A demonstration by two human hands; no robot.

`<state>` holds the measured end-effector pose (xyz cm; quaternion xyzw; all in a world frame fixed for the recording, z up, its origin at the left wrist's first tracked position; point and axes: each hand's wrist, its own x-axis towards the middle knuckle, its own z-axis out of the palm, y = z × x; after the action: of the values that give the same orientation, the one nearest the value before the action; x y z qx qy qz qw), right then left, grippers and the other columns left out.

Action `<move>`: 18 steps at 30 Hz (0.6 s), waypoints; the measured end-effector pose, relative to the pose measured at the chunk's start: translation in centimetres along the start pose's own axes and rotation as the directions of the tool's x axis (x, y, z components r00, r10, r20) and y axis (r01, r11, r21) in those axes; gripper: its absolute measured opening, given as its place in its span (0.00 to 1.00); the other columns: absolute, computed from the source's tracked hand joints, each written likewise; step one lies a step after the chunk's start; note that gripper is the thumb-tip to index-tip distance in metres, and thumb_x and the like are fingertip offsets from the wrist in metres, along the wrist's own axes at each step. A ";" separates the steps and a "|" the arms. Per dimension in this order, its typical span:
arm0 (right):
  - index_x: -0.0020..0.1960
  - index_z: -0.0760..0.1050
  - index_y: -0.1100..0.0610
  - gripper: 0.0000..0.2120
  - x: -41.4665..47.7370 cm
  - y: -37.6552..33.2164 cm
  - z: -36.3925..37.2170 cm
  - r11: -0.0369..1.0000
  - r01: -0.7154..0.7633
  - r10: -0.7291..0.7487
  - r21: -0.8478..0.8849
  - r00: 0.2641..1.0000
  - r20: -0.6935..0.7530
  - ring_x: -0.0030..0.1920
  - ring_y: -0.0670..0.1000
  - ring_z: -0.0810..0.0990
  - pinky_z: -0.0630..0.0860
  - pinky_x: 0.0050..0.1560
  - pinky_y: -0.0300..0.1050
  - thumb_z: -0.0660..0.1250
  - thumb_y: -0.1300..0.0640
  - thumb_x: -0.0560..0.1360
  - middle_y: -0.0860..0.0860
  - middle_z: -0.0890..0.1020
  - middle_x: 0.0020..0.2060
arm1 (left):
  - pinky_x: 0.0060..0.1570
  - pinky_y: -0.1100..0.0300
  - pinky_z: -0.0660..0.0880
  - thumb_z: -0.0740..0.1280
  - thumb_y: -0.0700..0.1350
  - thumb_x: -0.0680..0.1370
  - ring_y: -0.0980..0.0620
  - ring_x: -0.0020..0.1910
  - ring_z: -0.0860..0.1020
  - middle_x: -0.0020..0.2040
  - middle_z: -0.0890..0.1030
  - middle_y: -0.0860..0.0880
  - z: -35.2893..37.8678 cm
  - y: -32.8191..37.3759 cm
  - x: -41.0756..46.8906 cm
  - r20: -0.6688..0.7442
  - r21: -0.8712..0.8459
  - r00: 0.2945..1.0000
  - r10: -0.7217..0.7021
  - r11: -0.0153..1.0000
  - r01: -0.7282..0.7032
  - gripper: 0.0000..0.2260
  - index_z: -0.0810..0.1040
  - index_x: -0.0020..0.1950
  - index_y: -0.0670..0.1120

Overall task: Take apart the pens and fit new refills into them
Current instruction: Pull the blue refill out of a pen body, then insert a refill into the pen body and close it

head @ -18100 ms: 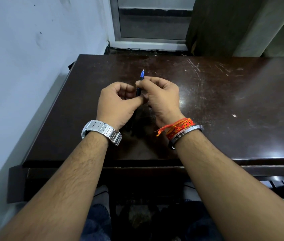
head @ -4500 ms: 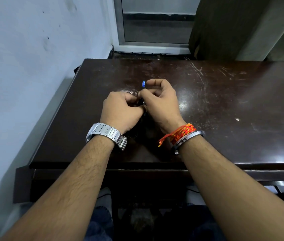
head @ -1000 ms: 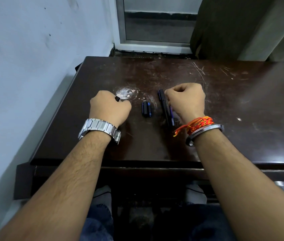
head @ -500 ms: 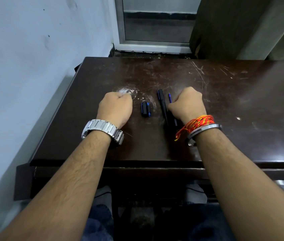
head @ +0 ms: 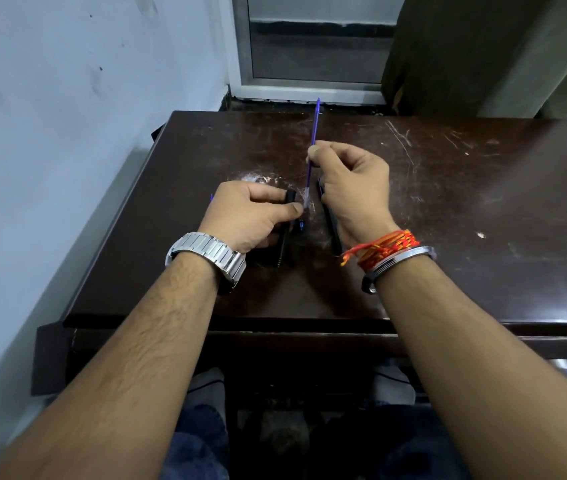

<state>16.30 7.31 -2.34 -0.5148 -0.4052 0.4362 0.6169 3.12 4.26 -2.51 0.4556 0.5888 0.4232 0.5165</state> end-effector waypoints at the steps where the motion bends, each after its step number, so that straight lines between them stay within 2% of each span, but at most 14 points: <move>1: 0.39 0.84 0.54 0.05 0.1 0.0 0.0 1.000 0.014 -0.014 0.012 1.000 -0.007 0.38 0.49 0.81 0.80 0.48 0.52 0.73 0.62 0.73 0.52 0.85 0.36 | 0.28 0.63 0.78 0.79 0.36 0.69 0.53 0.31 0.85 0.33 0.87 0.49 0.0 0.1 -0.2 0.010 -0.007 1.000 -0.012 1.000 0.012 0.08 0.86 0.36 0.48; 5: 0.44 0.83 0.57 0.04 0.2 -0.3 -0.3 0.995 0.038 -0.035 0.088 0.999 -0.032 0.44 0.52 0.82 0.80 0.57 0.55 0.72 0.64 0.75 0.55 0.85 0.41 | 0.33 0.60 0.80 0.79 0.36 0.69 0.52 0.35 0.86 0.35 0.87 0.48 0.0 0.3 -0.3 0.044 0.046 0.999 -0.026 0.999 0.024 0.12 0.87 0.32 0.52; 8: 0.48 0.83 0.60 0.02 0.2 -0.2 -0.1 0.996 0.017 -0.016 0.090 1.000 -0.012 0.44 0.52 0.82 0.82 0.55 0.54 0.72 0.63 0.75 0.61 0.86 0.45 | 0.36 0.59 0.81 0.79 0.37 0.69 0.51 0.38 0.87 0.36 0.88 0.48 0.1 0.3 -0.3 0.073 0.050 0.997 -0.019 0.999 0.015 0.13 0.87 0.32 0.55; 12: 0.48 0.83 0.57 0.02 0.1 0.0 0.0 0.996 -0.005 0.003 0.085 1.000 0.021 0.47 0.55 0.83 0.80 0.60 0.60 0.72 0.62 0.76 0.64 0.86 0.49 | 0.37 0.58 0.81 0.79 0.38 0.69 0.53 0.38 0.86 0.35 0.87 0.51 0.2 0.1 -0.3 0.076 0.062 0.997 -0.005 0.998 0.000 0.14 0.86 0.31 0.57; 14: 0.48 0.83 0.57 0.02 0.1 0.2 -0.1 0.997 -0.010 0.008 0.082 0.999 0.032 0.42 0.51 0.83 0.82 0.52 0.53 0.72 0.62 0.76 0.60 0.86 0.44 | 0.38 0.56 0.82 0.79 0.37 0.69 0.52 0.37 0.86 0.34 0.87 0.51 0.2 0.1 -0.3 0.069 0.054 0.998 -0.001 0.999 -0.003 0.14 0.86 0.31 0.56; 15: 0.48 0.83 0.57 0.02 0.1 0.2 -0.1 0.997 -0.011 0.008 0.081 0.999 0.036 0.38 0.47 0.81 0.81 0.46 0.48 0.72 0.61 0.76 0.56 0.86 0.40 | 0.40 0.55 0.83 0.79 0.37 0.70 0.52 0.38 0.86 0.35 0.87 0.50 0.2 0.1 -0.4 0.062 0.046 0.998 0.004 0.999 -0.007 0.14 0.86 0.31 0.55; 18: 0.44 0.83 0.56 0.02 0.0 0.2 0.0 0.996 -0.020 0.016 0.092 0.999 0.049 0.30 0.40 0.76 0.76 0.38 0.40 0.73 0.62 0.75 0.48 0.82 0.31 | 0.43 0.52 0.85 0.78 0.36 0.70 0.50 0.39 0.87 0.38 0.88 0.48 0.2 0.2 -0.3 0.048 0.014 0.998 0.036 0.999 -0.037 0.12 0.87 0.32 0.52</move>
<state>16.28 7.37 -2.52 -0.4786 -0.3945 0.4724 0.6262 3.37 3.97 -2.29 0.4800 0.5709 0.4173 0.5191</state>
